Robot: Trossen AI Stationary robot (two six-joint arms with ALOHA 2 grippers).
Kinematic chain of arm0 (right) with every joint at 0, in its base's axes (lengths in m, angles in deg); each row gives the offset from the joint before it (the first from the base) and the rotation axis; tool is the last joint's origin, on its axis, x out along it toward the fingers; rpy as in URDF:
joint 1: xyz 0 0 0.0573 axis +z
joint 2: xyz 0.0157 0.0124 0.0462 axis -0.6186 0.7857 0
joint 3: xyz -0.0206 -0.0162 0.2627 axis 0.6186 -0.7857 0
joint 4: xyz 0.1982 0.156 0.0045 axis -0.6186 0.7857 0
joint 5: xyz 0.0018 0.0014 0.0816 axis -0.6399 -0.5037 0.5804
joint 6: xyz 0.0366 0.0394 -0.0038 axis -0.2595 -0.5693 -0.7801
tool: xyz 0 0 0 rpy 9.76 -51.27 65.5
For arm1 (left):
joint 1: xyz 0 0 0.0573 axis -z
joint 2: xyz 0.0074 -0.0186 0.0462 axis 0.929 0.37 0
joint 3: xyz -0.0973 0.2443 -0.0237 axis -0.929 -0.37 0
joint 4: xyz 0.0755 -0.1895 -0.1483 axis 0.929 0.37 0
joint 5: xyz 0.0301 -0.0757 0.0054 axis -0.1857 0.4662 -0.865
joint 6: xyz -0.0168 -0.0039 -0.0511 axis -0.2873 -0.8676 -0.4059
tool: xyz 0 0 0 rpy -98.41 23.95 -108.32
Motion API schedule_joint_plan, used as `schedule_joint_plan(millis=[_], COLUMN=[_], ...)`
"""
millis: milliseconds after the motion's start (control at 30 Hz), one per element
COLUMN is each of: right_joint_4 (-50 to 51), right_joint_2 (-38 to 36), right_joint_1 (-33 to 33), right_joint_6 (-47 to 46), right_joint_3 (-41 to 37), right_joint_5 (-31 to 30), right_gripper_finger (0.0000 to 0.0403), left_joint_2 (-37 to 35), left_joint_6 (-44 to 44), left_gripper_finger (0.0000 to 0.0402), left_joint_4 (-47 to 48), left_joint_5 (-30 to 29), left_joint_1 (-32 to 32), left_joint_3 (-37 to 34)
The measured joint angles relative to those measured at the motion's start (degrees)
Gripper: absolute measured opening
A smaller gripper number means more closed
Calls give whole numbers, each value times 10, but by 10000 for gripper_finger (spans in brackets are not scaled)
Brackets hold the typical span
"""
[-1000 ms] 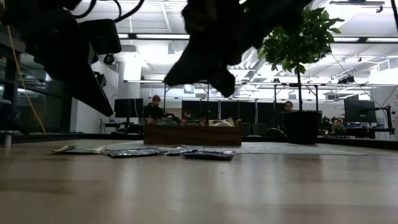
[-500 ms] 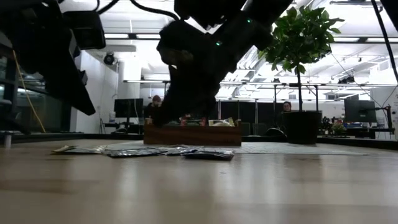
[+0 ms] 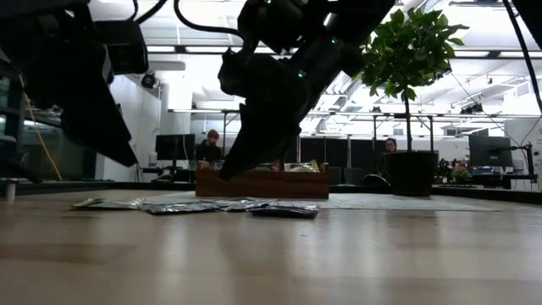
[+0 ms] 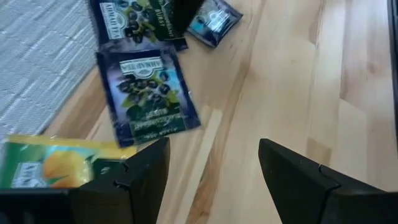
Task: Pick & Place Tea
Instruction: Put the purple tea bag into the left section of the wooden organizer
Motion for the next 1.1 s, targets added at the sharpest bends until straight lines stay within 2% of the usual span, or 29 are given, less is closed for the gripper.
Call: schedule_joint_plan(millis=[633, 900, 1100], right_joint_4=[-20, 90, 106], right_joint_2=[1, 77, 88], right_joint_1=[1, 1, -1], right_joint_6=[36, 43, 38], right_joint_3=[4, 127, 132], right_joint_5=[31, 35, 30], right_gripper_finger=[0, 0, 0], left_joint_2=[20, 20, 20], left_joint_6=[-33, -44, -44], left_gripper_finger=[243, 243, 243], left_joint_4=[8, 18, 19], left_joint_5=[3, 9, 24], left_joint_1=[0, 0, 0], left_joint_3=[0, 0, 0])
